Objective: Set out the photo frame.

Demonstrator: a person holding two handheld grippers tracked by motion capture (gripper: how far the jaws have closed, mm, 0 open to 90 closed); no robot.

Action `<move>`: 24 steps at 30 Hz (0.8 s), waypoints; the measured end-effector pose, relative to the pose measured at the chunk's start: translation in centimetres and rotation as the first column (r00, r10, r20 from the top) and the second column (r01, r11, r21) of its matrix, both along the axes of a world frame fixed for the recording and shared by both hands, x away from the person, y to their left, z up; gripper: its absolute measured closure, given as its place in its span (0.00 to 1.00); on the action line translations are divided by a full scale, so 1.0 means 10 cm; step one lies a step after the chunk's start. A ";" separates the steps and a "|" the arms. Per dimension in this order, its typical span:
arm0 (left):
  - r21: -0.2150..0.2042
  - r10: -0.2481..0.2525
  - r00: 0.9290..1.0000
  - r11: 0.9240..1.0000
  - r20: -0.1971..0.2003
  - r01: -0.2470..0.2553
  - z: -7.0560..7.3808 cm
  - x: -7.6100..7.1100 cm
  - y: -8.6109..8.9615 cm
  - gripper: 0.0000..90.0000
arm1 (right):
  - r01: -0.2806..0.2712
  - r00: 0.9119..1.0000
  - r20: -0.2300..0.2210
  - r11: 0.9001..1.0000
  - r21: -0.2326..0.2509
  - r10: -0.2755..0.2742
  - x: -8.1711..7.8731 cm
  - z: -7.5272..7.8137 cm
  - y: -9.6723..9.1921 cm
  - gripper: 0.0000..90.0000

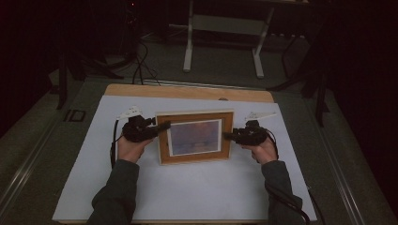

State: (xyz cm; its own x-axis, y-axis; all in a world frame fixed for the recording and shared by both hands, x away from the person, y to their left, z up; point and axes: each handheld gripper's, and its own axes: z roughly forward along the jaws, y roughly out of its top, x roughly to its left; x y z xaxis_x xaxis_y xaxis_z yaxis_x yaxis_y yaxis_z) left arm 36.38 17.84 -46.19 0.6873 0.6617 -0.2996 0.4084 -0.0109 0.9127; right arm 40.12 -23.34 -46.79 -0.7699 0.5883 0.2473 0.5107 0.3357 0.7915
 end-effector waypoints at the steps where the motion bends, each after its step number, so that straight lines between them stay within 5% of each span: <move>1: 0.005 0.002 1.000 1.000 0.001 -0.002 0.00 -0.01 0.02 0.63 | 0.003 1.000 -0.002 1.000 0.002 -0.003 -0.01 0.00 0.00 0.71; 5: 0.017 0.017 1.000 1.000 0.012 -0.017 0.02 -0.02 0.00 0.71 | 0.013 1.000 -0.004 1.000 0.004 -0.013 -0.04 -0.01 -0.01 0.71; 24: -0.015 0.003 1.000 1.000 0.006 -0.003 -0.01 0.04 -0.01 0.72 | 0.036 0.999 -0.013 0.999 0.016 -0.036 -0.13 -0.02 -0.04 0.71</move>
